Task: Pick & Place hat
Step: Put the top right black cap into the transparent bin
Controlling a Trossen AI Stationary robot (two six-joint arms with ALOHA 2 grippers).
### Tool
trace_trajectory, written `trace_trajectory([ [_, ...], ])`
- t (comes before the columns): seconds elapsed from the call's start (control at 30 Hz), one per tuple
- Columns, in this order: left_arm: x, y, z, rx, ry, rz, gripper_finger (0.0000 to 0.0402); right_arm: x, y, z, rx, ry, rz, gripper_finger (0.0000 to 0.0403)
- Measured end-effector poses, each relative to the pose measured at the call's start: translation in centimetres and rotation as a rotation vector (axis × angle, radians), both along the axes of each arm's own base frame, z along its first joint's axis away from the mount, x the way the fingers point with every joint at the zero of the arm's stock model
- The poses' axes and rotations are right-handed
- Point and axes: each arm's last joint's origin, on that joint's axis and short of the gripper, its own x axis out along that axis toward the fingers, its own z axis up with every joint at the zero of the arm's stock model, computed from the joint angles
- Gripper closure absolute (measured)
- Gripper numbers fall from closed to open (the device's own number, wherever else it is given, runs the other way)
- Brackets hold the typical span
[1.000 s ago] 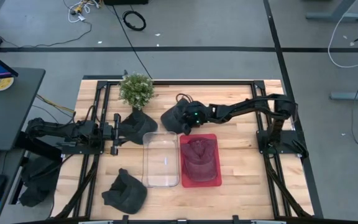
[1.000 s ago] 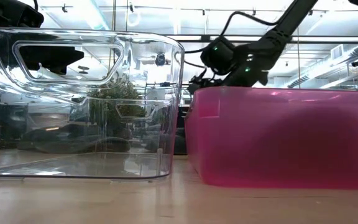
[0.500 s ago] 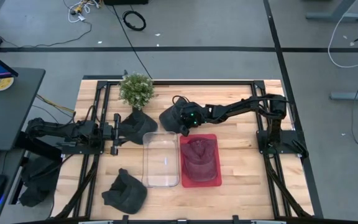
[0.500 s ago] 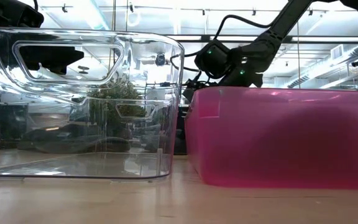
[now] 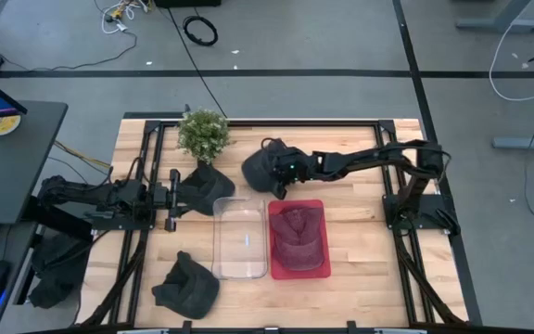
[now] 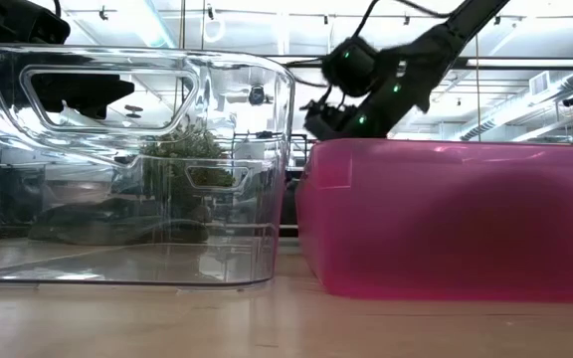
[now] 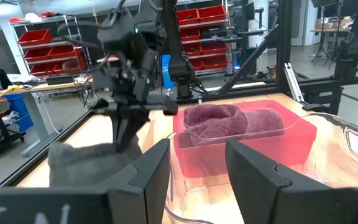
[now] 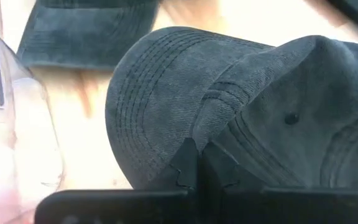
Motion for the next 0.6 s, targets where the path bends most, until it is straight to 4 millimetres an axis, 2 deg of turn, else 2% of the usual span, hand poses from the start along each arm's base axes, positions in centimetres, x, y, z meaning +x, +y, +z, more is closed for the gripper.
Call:
trace_trajectory([
  [0.13,0.0,0.0,0.0,0.000,0.000,0.000,0.0241,-0.7,1.0,2.7,-0.062,-0.036,0.017,0.0401],
  [0.27,0.0,0.0,0.0,0.000,0.000,0.000,0.0241,-1.4,3.1,5.6,-0.118,-0.106,0.094,0.0402],
  [0.4,0.0,0.0,0.0,0.000,0.000,0.000,0.0241,-2.0,6.3,7.7,-0.219,-0.156,0.274,0.0402],
  [0.6,0.0,0.0,0.0,0.000,0.000,-0.001,0.0241,-2.1,11.2,8.6,-0.292,-0.234,0.629,0.0403],
])
